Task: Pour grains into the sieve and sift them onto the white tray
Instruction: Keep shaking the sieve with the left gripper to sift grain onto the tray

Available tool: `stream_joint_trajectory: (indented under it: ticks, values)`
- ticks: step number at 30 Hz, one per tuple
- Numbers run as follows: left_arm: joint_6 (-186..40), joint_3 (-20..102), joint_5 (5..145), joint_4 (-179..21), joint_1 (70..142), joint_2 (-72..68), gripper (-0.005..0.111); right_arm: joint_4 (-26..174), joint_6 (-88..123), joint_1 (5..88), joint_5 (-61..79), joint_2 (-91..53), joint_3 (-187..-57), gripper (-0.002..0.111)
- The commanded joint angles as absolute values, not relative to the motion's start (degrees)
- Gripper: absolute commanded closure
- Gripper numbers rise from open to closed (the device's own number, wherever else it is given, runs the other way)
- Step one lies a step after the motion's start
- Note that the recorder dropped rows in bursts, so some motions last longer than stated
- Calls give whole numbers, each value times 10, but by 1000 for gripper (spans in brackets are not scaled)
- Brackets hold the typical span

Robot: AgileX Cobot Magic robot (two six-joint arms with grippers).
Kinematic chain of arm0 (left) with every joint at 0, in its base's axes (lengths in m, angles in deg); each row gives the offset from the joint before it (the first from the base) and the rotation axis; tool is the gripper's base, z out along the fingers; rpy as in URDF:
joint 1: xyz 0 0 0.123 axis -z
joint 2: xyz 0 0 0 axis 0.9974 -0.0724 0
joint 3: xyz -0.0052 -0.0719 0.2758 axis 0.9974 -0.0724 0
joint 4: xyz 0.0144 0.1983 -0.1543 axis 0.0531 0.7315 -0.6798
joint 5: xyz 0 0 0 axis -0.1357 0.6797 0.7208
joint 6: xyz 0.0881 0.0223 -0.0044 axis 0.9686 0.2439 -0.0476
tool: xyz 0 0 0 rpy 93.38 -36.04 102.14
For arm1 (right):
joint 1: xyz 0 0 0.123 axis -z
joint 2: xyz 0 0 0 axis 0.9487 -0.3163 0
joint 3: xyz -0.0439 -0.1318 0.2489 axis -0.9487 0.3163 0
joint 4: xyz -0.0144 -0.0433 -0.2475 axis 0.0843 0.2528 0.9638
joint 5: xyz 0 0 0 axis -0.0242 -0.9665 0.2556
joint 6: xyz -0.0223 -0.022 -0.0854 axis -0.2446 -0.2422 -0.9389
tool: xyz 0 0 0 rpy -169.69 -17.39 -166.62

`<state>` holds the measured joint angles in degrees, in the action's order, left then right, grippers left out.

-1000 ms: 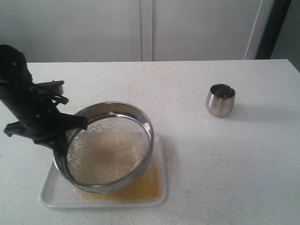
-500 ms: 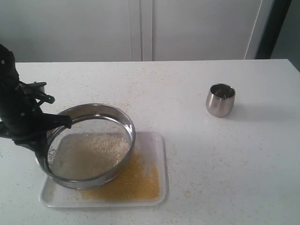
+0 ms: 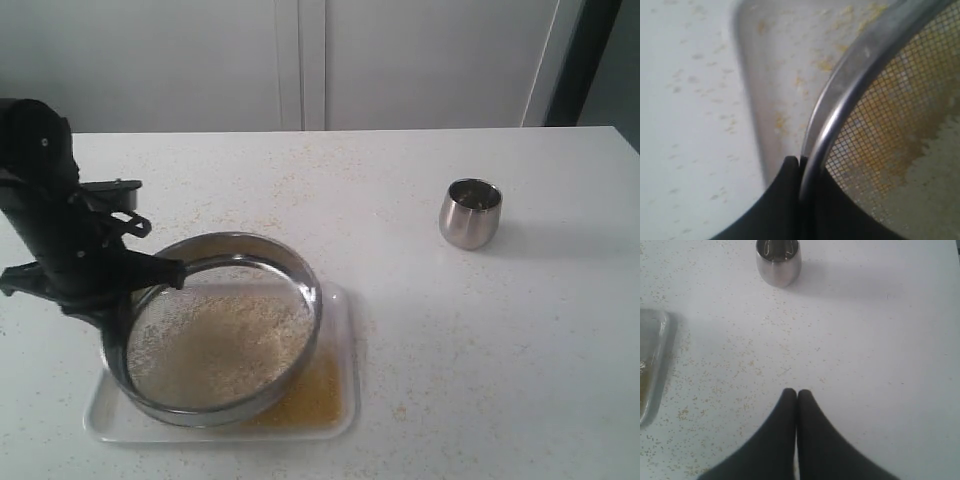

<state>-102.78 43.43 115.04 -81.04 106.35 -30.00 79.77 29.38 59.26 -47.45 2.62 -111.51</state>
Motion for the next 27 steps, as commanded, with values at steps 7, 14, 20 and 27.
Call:
stream_joint_trajectory:
  ticks: [7, 14, 20, 27]
  values:
    - [-912, 437, 1145, -971, 1032, -289, 107, 798, 295, 596, -467, 30, -1113, 108]
    - [-978, 437, 1186, -960, 969, -289, 107, 798, 295, 596, -467, 30, -1113, 108]
    - [-835, 437, 1204, -1014, 991, -289, 107, 798, 295, 596, -467, 30, -1113, 108]
    - [-901, 437, 1224, -1012, 972, -289, 107, 798, 295, 596, -467, 30, -1113, 108]
